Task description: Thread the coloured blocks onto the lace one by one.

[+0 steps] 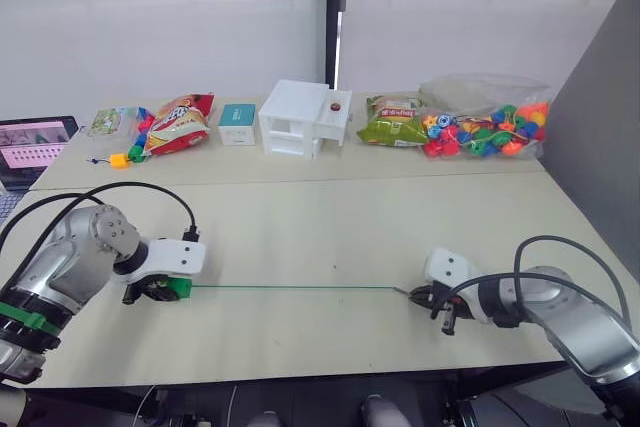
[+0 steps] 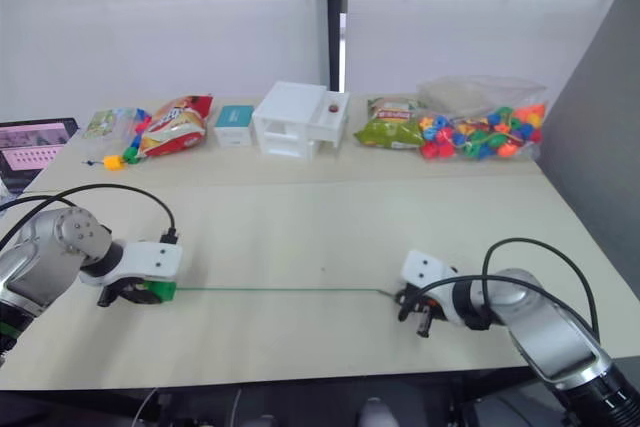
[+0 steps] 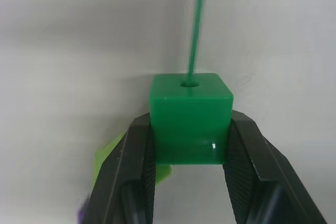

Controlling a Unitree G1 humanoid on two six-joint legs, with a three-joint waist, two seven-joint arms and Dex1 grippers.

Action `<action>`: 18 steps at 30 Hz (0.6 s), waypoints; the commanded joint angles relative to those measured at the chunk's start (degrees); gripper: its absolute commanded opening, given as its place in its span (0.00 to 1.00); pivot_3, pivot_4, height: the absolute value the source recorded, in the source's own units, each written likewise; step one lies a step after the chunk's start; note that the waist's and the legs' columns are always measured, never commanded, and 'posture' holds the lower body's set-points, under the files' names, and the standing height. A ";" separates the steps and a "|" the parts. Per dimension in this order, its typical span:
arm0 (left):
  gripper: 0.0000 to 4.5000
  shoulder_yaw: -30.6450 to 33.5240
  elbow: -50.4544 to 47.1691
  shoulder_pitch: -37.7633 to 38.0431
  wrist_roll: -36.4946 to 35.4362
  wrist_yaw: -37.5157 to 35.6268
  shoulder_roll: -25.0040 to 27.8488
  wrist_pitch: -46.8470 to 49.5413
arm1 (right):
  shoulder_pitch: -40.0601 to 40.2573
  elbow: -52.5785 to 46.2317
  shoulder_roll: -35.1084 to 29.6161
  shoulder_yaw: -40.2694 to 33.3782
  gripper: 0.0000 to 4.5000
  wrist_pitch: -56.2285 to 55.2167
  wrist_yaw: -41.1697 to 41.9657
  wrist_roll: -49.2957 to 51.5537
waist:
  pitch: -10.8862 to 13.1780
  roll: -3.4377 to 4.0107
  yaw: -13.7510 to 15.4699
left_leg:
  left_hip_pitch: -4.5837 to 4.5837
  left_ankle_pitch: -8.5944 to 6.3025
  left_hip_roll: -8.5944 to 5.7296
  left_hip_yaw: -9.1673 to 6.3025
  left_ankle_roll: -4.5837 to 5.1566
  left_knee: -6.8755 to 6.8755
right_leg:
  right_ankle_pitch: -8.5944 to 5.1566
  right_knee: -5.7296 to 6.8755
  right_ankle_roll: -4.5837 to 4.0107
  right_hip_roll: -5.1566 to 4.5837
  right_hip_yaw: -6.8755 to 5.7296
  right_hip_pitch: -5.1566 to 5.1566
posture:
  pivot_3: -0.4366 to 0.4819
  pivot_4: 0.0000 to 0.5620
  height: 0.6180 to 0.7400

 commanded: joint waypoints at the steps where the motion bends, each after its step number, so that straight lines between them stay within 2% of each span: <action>1: 0.26 0.68 6.45 2.02 1.96 2.75 1.64 0.87 | 0.96 2.24 -1.58 -1.33 0.00 -0.82 -0.01 -1.52 | -0.01 0.02 -0.15 | 0.11 0.01 0.01 0.00 0.01 -0.01 | 0.00 0.00 0.00 0.02 0.00 0.14 | 0.48 0.27 1.00; 4: 0.26 1.38 4.16 3.56 1.66 2.35 1.73 2.00 | -0.24 2.25 -0.53 -0.20 0.00 -0.78 -0.10 -1.33 | -0.01 0.02 -0.21 | 0.57 -0.02 0.03 -0.01 0.06 -0.07 | -0.16 -0.07 0.17 0.02 0.00 0.60 | 0.48 0.27 1.00; 13: 0.26 2.07 2.46 4.32 1.83 4.14 -0.23 4.12 | -3.22 2.57 3.25 4.25 0.00 -0.34 -0.47 -2.79 | -0.02 0.04 -0.79 | 0.61 -0.08 0.10 -0.02 0.17 -0.10 | -0.13 -0.03 0.01 0.09 0.00 0.61 | 0.48 0.27 1.00; 18: 0.26 1.54 3.88 2.05 2.98 6.38 -2.92 4.64 | -4.10 3.85 4.24 5.01 0.00 -0.65 -0.47 -4.23 | -0.24 0.40 -0.09 | 0.63 -0.08 0.08 -0.03 0.17 -0.09 | -0.14 -0.05 0.02 0.06 0.01 0.69 | 0.48 0.27 1.00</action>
